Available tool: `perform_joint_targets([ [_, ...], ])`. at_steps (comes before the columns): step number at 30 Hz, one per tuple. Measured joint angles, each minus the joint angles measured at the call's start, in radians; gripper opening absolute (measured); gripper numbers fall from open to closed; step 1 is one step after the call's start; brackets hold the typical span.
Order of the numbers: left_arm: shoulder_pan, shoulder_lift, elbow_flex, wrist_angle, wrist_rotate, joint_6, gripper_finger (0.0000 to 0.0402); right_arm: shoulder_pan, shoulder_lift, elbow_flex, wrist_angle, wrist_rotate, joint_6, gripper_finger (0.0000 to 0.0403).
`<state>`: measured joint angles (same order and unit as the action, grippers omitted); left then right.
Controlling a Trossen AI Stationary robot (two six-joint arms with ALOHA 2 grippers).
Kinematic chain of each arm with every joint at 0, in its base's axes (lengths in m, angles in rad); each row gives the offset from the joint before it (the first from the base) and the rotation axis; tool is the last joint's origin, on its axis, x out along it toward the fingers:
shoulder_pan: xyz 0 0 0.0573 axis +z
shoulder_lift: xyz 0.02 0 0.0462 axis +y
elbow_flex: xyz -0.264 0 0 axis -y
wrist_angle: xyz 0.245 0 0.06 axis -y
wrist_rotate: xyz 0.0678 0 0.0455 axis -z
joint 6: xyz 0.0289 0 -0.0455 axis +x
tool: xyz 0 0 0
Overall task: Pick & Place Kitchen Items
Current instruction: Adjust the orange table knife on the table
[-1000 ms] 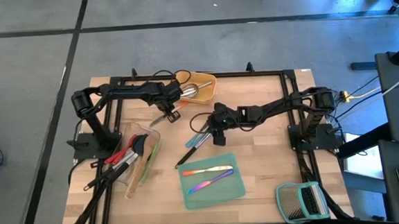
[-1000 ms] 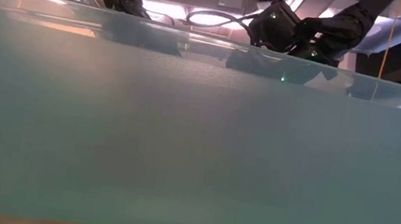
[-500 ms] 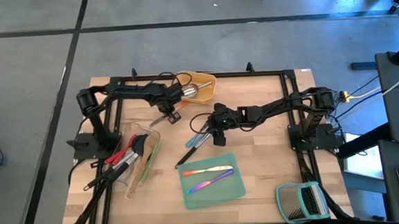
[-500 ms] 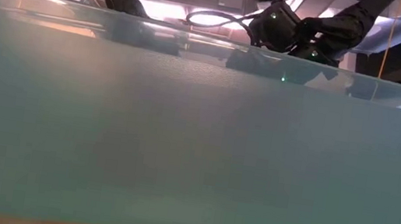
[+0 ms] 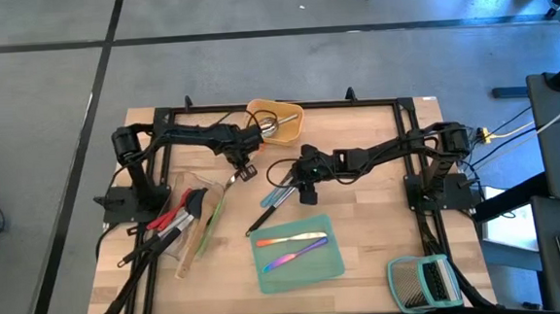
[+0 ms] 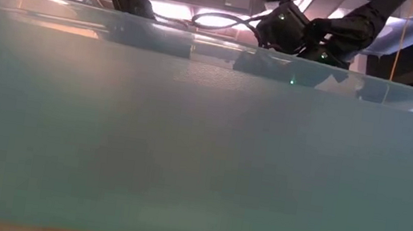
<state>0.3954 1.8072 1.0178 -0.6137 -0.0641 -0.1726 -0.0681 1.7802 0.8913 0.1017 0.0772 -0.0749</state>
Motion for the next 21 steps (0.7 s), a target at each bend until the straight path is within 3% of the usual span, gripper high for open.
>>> perform_joint_targets([
  [13,-0.112,0.002,-0.002,0.121,0.07,-0.046,0.0001,0.0,0.0,0.0,-0.001,-0.001,0.008,0.024],
  [21,-0.169,0.008,-0.005,0.236,0.197,-0.064,0.0001,0.0,0.0,0.0,0.0,-0.001,0.008,0.024],
])
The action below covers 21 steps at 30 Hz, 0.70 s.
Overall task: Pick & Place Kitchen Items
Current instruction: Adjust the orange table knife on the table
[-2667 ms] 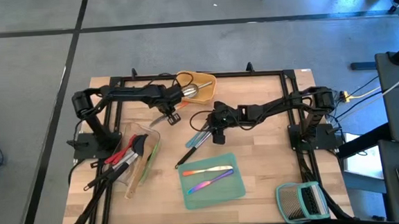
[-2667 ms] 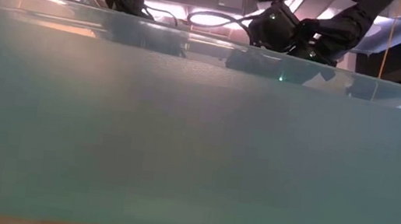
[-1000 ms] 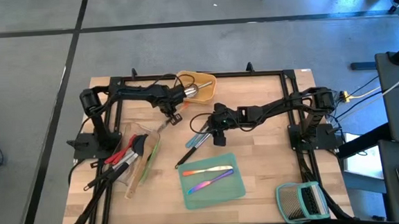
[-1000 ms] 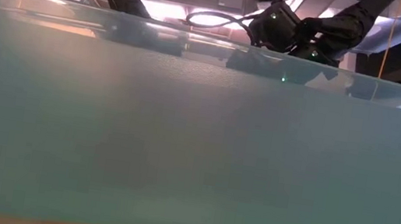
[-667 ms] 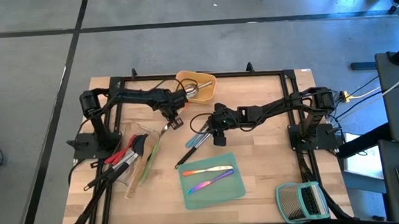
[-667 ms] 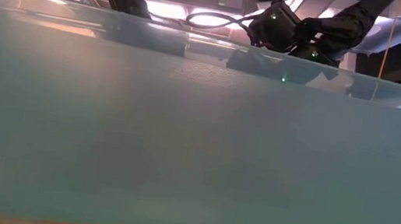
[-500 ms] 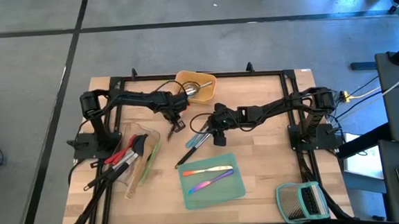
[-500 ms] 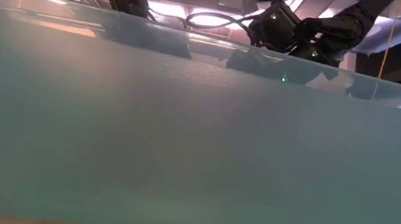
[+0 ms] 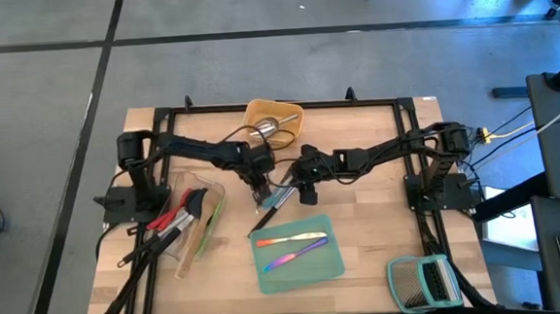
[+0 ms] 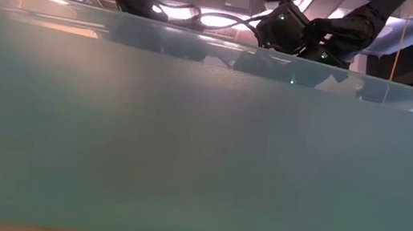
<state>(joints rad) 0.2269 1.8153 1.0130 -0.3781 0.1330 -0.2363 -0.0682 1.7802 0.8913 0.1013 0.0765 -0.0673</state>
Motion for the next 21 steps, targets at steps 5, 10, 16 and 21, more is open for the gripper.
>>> perform_joint_targets([
  [5,-0.024,0.0,0.0,0.023,0.0,-0.016,0.0003,0.0,0.0,0.0,0.001,0.0,0.0,0.024],
  [10,-0.061,0.01,0.001,0.034,0.013,-0.032,0.0002,0.0,0.0,0.0,0.001,0.0,0.0,0.024],
  [16,-0.105,0.006,0.008,0.054,-0.109,-0.032,0.0001,0.012,0.0,0.002,-0.002,-0.01,0.006,0.024],
  [21,-0.119,0.001,0.057,-0.004,-0.139,-0.031,0.0005,0.04,0.0,0.055,-0.087,-0.01,0.007,0.024],
])
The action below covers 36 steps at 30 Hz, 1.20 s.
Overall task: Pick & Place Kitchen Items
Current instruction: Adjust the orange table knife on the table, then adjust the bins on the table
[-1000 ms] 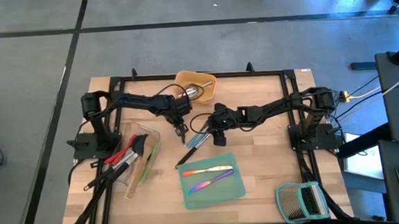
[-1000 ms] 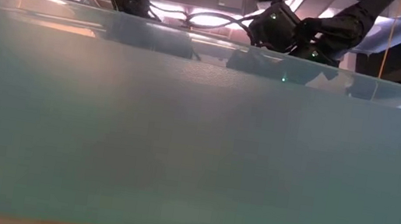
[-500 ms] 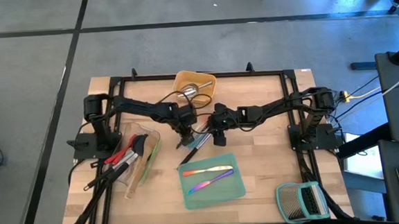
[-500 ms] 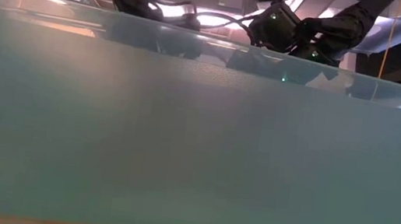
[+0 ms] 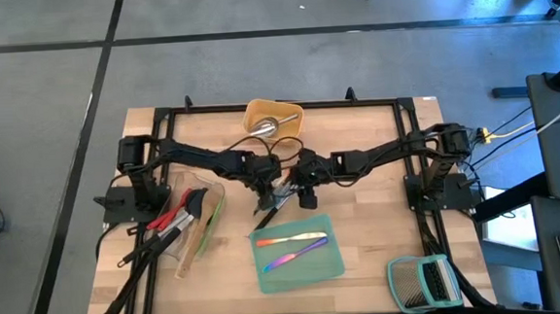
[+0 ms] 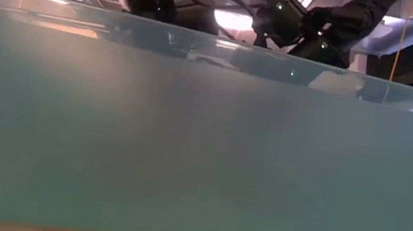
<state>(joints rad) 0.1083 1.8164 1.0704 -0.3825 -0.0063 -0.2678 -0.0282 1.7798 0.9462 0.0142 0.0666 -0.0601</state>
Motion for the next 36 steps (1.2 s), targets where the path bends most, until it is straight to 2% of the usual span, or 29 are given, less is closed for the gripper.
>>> perform_joint_targets([
  [3,-0.023,0.0,0.023,-0.006,0.018,0.017,0.0003,0.02,0.0,0.04,-0.08,0.0,0.0,0.024],
  [10,-0.079,-0.002,0.061,0.007,0.165,0.034,0.0004,0.081,-0.001,0.094,-0.261,-0.044,0.006,0.024],
  [25,-0.178,-0.002,0.074,0.06,0.22,-0.016,0.0003,0.19,-0.001,0.095,-0.302,-0.104,0.172,0.024],
  [36,-0.29,-0.002,0.074,0.096,0.198,-0.132,0.0002,0.314,-0.001,0.095,-0.295,-0.093,0.313,0.024],
])
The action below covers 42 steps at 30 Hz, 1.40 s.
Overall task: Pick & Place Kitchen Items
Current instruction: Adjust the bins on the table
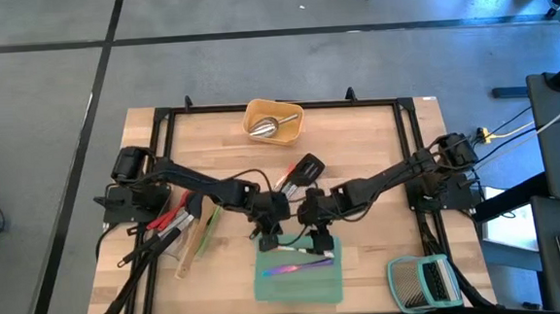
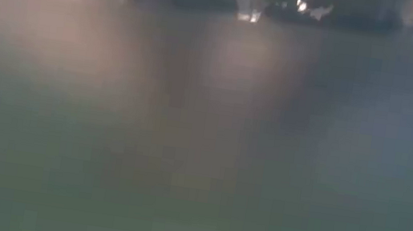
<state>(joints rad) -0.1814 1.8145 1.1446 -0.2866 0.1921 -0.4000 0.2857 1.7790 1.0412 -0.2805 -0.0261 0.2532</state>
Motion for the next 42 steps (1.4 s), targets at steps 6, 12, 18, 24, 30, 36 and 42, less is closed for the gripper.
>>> perform_joint_targets([
  [6,-0.088,0.0,0.0,0.091,-0.048,-0.093,0.0003,0.085,0.0,0.0,0.004,0.046,0.08,0.024],
  [12,-0.164,-0.001,0.0,0.12,-0.17,-0.166,0.0002,0.158,0.0,0.0,0.047,0.12,0.118,0.024],
  [18,-0.184,-0.002,0.02,0.113,-0.36,-0.124,0.0005,0.188,0.001,0.052,0.045,0.29,0.069,0.024],
  [24,-0.147,-0.002,0.025,0.101,-0.511,-0.051,0.0006,0.191,0.001,0.096,0.042,0.468,-0.09,0.024],
  [30,-0.109,-0.012,0.025,0.017,-0.627,-0.003,0.0006,0.192,0.001,0.096,0.017,0.394,-0.188,0.024],
  [36,-0.088,-0.048,0.025,-0.015,-0.674,-0.006,0.0006,0.162,0.0,0.096,0.002,0.327,-0.209,0.024],
  [42,-0.092,-0.053,0.025,-0.015,-0.755,-0.082,0.0002,0.107,-0.047,0.017,0.077,0.257,-0.216,0.024],
])
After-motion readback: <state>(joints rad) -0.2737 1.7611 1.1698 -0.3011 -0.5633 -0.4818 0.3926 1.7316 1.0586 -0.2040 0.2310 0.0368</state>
